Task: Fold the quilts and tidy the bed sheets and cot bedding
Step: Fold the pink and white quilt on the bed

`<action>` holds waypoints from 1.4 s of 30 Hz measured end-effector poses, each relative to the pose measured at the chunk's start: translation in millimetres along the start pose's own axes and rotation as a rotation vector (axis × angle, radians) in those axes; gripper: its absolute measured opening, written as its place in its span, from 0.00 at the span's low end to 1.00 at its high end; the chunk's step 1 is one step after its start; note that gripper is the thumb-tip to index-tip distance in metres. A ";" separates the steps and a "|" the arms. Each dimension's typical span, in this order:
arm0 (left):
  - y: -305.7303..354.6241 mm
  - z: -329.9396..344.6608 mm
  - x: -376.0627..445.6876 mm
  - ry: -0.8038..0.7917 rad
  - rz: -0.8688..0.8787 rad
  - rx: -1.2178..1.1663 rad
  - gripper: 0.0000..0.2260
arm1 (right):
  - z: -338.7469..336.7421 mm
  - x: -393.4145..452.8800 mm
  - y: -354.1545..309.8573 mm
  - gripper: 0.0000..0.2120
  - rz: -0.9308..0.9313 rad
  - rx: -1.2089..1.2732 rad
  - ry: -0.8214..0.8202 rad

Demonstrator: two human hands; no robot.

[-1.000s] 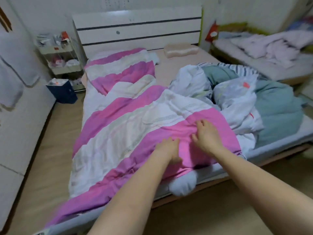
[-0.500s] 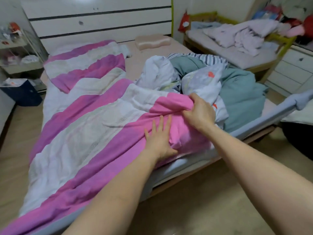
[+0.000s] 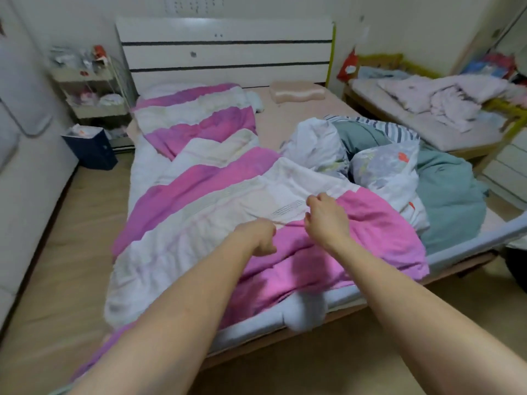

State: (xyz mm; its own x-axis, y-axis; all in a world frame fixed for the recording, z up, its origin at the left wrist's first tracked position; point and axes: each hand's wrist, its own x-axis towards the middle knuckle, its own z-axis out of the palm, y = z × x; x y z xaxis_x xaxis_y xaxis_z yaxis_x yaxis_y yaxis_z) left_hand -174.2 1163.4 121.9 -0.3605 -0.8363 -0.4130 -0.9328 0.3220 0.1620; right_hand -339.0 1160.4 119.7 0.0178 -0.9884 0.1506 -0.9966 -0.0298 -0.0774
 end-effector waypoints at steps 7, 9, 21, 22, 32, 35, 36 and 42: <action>-243.8 3.2 -123.3 0.049 -0.226 -0.168 0.19 | 19.6 12.4 -262.6 0.10 -0.155 0.239 -0.182; -329.4 3.0 -172.5 0.020 -0.298 -0.156 0.17 | 32.0 10.1 -348.4 0.10 -0.200 0.217 -0.242; -579.8 -23.6 -238.6 -0.041 -0.307 -0.150 0.15 | 87.5 53.9 -552.7 0.12 -0.177 0.052 -0.521; -589.0 -25.9 -231.4 -0.038 -0.298 -0.158 0.15 | 94.2 63.5 -554.6 0.12 -0.151 0.057 -0.522; -733.4 -95.9 -92.4 -0.072 -0.200 -0.051 0.17 | 184.5 229.5 -613.9 0.14 -0.034 0.099 -0.623; -777.4 -127.8 -41.4 -0.095 -0.180 -0.001 0.17 | 194.8 284.8 -630.4 0.14 0.008 0.106 -0.622; -793.8 -138.4 -18.2 -0.099 -0.170 0.006 0.17 | 198.2 305.2 -635.7 0.14 0.032 0.118 -0.614; -848.8 -165.9 133.6 -0.079 -0.037 0.096 0.17 | 230.6 405.4 -642.5 0.13 0.188 0.171 -0.517</action>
State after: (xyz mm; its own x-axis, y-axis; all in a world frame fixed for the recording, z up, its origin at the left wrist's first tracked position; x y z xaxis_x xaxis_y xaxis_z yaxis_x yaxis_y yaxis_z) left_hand 569.9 704.8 77.9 -0.3212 -0.8121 -0.4871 -0.9400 0.3358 0.0600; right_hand 327.1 744.6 3.3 -0.0779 -0.9222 -0.3788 -0.9600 0.1719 -0.2210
